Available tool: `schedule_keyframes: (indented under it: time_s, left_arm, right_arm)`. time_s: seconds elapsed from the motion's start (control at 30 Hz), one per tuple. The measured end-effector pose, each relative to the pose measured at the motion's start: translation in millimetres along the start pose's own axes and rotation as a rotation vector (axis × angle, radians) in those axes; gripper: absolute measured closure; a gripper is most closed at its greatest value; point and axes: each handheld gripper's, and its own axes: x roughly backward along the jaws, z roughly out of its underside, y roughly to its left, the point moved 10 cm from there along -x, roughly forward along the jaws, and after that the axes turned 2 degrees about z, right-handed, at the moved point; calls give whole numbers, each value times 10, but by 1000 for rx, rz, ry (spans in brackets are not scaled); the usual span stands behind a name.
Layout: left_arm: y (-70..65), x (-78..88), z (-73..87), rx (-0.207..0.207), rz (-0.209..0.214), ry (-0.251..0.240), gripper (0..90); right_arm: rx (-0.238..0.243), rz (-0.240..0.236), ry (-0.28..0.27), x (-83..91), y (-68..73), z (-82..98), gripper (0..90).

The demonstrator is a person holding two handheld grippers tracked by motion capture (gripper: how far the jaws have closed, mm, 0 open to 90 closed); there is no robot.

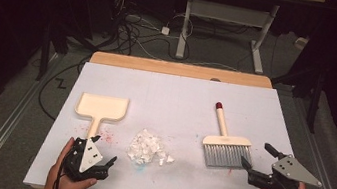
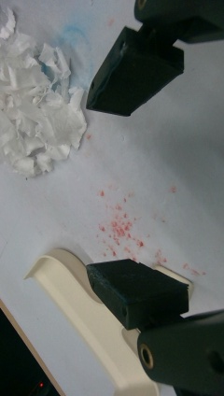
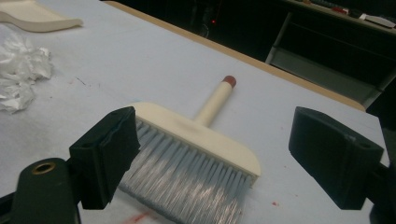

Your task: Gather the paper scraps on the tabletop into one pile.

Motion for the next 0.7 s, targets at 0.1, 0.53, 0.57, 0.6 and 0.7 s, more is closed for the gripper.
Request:
schedule_keyframes:
  time_s: [0.1, 0.53, 0.57, 0.6, 0.7]
  left_arm:
    - [-4, -18, -3, -1, 5, 2, 179]
    - [-11, -36, -13, -7, 3, 9, 179]
    - [-13, -42, -14, -8, 5, 10, 179]
    - [-18, -50, -13, -10, 8, 12, 179]
    - [-18, -63, -13, -11, 9, 18, 179]
  right_arm:
    - [12, -3, 7, -12, 20, 18, 168]
    - [49, -1, 11, -8, 76, 13, 173]
    - [49, 0, 14, -13, 72, 20, 173]
    - [46, 0, 16, -18, 69, 26, 173]
    - [45, 5, 19, -22, 45, 41, 173]
